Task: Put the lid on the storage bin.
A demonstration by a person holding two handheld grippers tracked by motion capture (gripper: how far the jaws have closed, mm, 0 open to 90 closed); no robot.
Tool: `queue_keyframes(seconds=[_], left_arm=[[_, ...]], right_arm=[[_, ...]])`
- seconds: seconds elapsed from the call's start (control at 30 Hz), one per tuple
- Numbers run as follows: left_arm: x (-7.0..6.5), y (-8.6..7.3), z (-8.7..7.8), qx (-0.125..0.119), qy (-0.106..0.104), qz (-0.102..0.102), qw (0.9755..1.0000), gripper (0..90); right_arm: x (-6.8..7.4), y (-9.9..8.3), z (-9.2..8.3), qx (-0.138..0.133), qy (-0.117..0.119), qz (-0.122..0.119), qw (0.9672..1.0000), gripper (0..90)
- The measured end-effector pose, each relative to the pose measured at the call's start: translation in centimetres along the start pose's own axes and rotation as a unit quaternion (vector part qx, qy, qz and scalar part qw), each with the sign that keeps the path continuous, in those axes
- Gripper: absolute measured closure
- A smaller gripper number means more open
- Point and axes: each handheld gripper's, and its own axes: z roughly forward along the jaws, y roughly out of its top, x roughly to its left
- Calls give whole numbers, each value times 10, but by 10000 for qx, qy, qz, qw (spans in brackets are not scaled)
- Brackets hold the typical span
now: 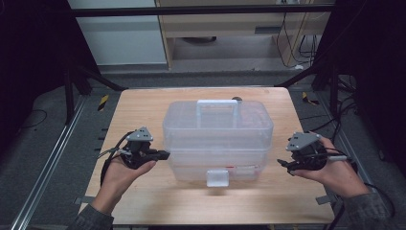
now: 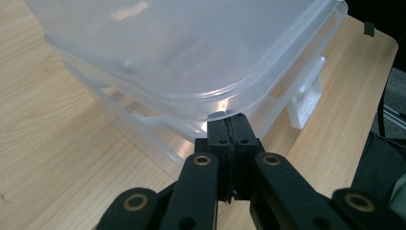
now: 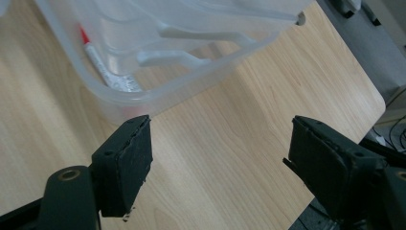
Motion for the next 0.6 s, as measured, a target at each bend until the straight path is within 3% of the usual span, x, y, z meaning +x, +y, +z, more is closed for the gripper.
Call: queue_keyframes(seconds=[0.2,0.27,0.37,0.4,0.5,0.6], left_arm=[[1,-2,0,30,-15,38,10000,895],[3,-3,0,78,70,99,9999,895],[12,-8,-8,254,477,287,9981,895],[18,-11,-11,283,616,266,9973,895],[42,-20,-19,179,883,1,9959,894],[68,-30,-16,116,1348,-188,9906,891]], right_arm=[[-9,-6,14,23,-276,344,9990,229],[-13,-7,18,36,-348,478,9982,228],[-20,-10,27,62,-499,685,9964,228],[-22,-11,30,70,-568,769,9954,230],[-28,-15,41,49,-710,1062,9918,233],[-34,-20,55,42,-882,1409,9861,238]])
